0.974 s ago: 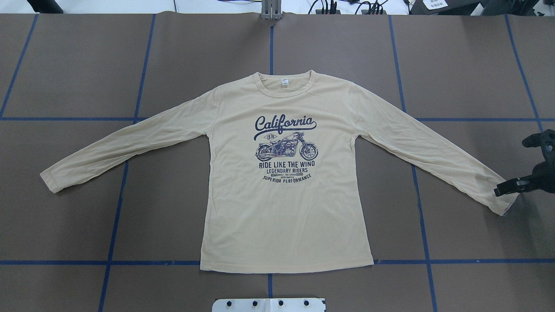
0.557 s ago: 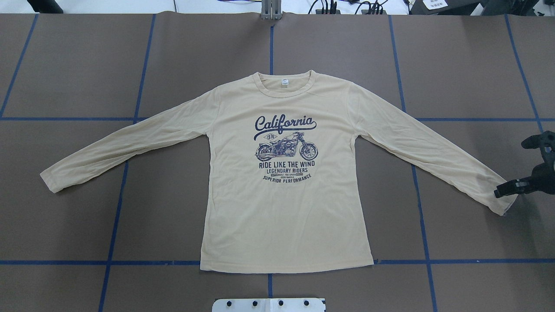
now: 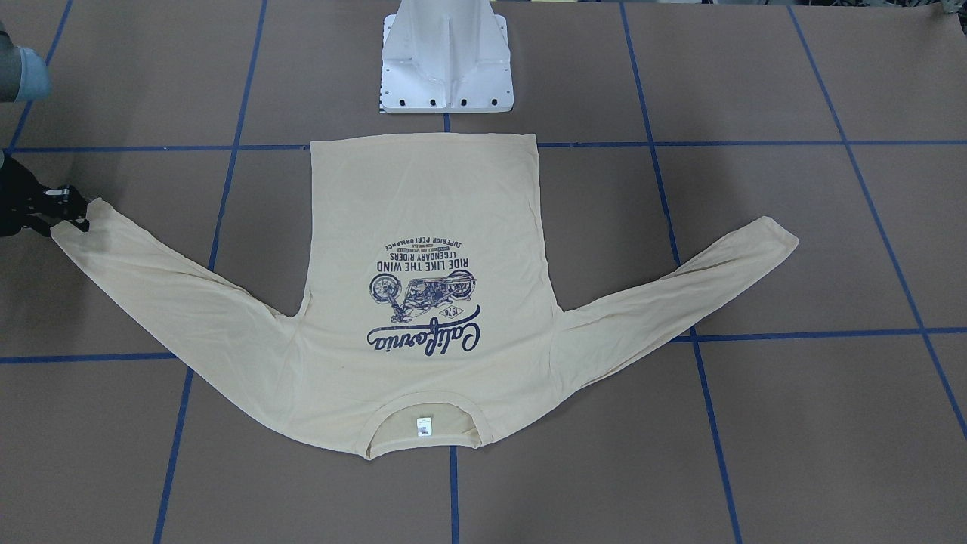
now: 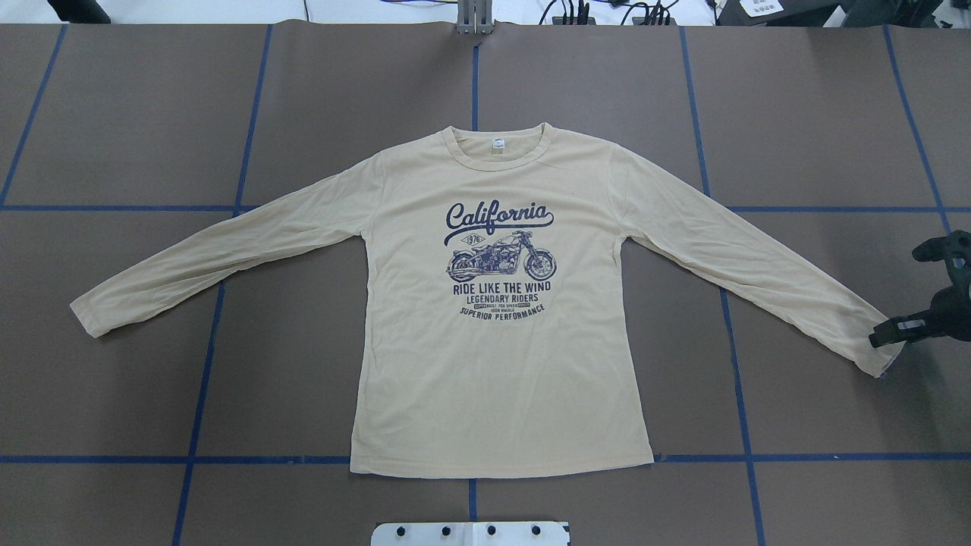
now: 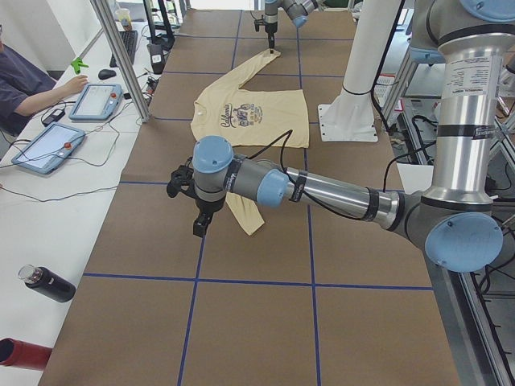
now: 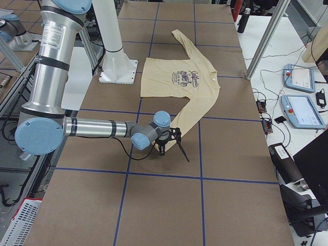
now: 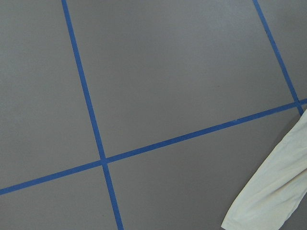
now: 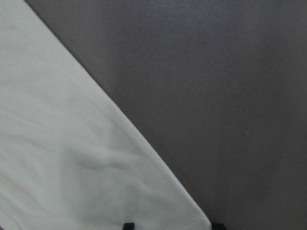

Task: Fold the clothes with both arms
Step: 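Lower the right gripper to the sleeve cuff nearest it and grasp it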

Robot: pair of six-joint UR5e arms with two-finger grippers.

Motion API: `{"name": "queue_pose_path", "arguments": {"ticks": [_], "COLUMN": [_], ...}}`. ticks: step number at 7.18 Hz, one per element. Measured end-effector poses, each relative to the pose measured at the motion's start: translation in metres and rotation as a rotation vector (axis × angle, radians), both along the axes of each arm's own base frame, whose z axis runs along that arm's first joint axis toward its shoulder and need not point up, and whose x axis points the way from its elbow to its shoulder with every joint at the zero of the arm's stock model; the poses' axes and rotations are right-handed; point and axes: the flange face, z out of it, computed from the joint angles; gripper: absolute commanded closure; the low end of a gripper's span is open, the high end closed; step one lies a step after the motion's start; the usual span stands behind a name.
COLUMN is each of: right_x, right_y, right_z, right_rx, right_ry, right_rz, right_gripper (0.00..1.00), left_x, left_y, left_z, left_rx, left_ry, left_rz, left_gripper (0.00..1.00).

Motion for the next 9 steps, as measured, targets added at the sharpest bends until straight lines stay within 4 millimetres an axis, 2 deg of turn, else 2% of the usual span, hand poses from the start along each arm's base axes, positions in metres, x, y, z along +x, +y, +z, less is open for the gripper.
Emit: {"name": "queue_pose_path", "arguments": {"ticks": [2,4,6,9], "right_x": [-0.003,-0.006,-0.003,0.012], "right_y": [0.000,0.000,-0.003,-0.008], "right_z": [-0.006,-0.015,-0.027,-0.038], "right_rx": [-0.005,-0.008,-0.003,0.024], "right_ry": [-0.022,-0.053,-0.082,-0.096], "right_rz": [-0.013,-0.029,-0.027,0.010], "right_gripper": [0.75,0.98,1.00,1.00], "left_x": [0.000,-0.001,-0.001,0.000], "left_y": [0.000,0.000,0.001,0.001], "left_z": [0.000,-0.001,-0.001,-0.001], "left_rx": [-0.001,-0.003,-0.006,-0.010], "left_ry": [0.000,0.001,0.002,0.013], "left_rz": [-0.002,-0.005,-0.006,-0.004], "left_gripper": [0.01,0.01,0.01,0.01]}}
